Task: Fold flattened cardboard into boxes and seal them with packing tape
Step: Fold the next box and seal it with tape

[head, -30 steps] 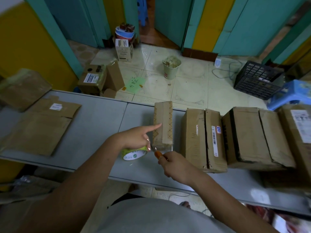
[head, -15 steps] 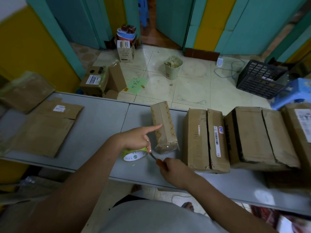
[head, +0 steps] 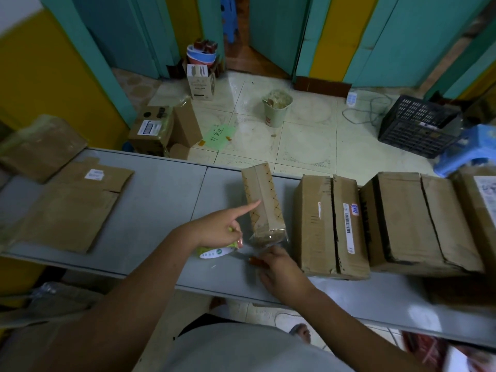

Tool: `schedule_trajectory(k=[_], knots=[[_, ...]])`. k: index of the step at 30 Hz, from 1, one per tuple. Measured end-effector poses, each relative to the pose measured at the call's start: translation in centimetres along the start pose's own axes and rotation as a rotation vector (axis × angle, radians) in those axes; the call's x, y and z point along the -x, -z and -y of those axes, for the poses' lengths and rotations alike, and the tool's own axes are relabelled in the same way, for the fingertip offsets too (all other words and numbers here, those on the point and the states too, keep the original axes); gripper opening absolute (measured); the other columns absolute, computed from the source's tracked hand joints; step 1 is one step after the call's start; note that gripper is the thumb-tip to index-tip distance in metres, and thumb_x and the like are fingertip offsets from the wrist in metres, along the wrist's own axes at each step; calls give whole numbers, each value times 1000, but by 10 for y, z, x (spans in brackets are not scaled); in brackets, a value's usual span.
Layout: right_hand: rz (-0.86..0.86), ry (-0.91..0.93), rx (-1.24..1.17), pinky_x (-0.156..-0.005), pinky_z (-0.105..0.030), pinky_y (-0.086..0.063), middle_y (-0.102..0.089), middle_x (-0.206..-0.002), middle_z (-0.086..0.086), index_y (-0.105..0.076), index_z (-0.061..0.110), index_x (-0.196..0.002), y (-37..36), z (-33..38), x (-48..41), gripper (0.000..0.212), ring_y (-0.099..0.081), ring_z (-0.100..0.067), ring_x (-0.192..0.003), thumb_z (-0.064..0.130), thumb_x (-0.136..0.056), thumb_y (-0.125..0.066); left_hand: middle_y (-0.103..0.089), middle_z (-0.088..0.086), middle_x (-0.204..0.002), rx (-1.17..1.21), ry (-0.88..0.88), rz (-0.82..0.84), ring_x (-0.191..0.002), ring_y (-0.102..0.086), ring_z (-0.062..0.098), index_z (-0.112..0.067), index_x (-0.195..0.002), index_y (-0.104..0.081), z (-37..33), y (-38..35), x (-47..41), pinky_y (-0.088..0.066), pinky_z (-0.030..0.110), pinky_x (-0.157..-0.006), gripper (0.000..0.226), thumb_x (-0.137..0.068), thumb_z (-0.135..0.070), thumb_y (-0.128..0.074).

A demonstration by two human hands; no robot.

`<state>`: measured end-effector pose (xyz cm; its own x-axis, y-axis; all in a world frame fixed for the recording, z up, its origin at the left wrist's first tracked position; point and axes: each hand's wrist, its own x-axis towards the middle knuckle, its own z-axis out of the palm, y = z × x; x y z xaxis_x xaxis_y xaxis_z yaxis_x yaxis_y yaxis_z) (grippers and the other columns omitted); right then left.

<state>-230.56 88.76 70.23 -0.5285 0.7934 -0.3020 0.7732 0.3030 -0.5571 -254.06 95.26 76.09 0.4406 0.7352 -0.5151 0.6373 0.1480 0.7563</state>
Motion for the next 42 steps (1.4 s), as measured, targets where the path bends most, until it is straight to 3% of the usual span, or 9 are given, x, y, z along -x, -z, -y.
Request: schedule_trajectory(k=[3,6,11,20,22,24,26,30,42], knots=[[-370,171,-187,-77,-20,-51,-66,-98,16,-72,25,-107,39,8,16,16,-64,-3,-89,30,-101,-58,-79,-13,-98,26,-10,-11,-92,-76,7,-77,-151,-7,7,-2,0,-61,40,-94,99,-102,-14,-64],[-578,192,-113,-85,-10,-39,-55,-102,29,-70,28,-112,75,11,0,16,-53,2,-98,29,-100,-59,-79,-11,-98,40,-20,-5,-94,-76,7,-81,-148,-5,10,-5,-2,-61,37,-91,103,-100,-12,-66],[-249,71,104,-112,-40,-35,-46,-155,19,-53,36,-149,80,4,-32,51,-31,-11,-143,39,-99,-65,-77,-12,-102,51,-30,-36,-100,-74,9,-76,-153,-9,12,-5,-1,-59,38,-97,104,-96,-20,-76],[-282,47,55,-117,-41,-32,-44,-156,17,-58,31,-145,77,3,-29,50,-29,-11,-146,35,-97,-67,-70,-30,-124,25,-174,-263,-116,-64,-8,-71,-156,-3,35,-5,18,-49,25,-94,92,-105,-29,-65],[-273,46,38,-117,-42,-34,-44,-156,18,-57,32,-146,78,4,-29,50,-30,-10,-145,34,-97,-67,-58,-30,-141,49,-140,-271,-122,-68,6,-73,-155,-5,49,-6,21,-61,33,-87,92,-105,-23,-65],[-272,40,18,-118,-43,-36,-44,-155,19,-57,32,-145,78,3,-30,49,-32,-10,-145,33,-97,-68,-63,-8,-126,-44,-80,-310,-91,-77,28,-73,-155,-12,64,-8,25,-65,50,-72,88,-106,-20,-62],[-277,33,0,-119,-44,-36,-44,-155,20,-58,33,-145,76,2,-31,49,-32,-8,-144,33,-97,-68,-68,0,-118,-178,-83,-416,-89,-73,29,-71,-156,-14,78,-11,27,-64,53,-79,86,-106,-19,-61],[-276,29,-34,-118,-47,-39,-44,-154,22,-58,35,-144,74,-1,-32,49,-34,-7,-142,36,-96,-68,-37,-19,-165,-262,-128,-541,-121,-65,17,-61,-162,-8,97,-10,29,-58,40,-97,95,-103,-13,-65],[-275,50,-60,-118,-45,-42,-42,-153,25,-57,37,-144,70,-10,-32,48,-34,-2,-139,40,-96,-65,-61,-10,-127,-247,-15,-670,-108,-56,8,-40,-164,-31,135,-15,10,-56,36,-94,88,-95,-13,-77]])
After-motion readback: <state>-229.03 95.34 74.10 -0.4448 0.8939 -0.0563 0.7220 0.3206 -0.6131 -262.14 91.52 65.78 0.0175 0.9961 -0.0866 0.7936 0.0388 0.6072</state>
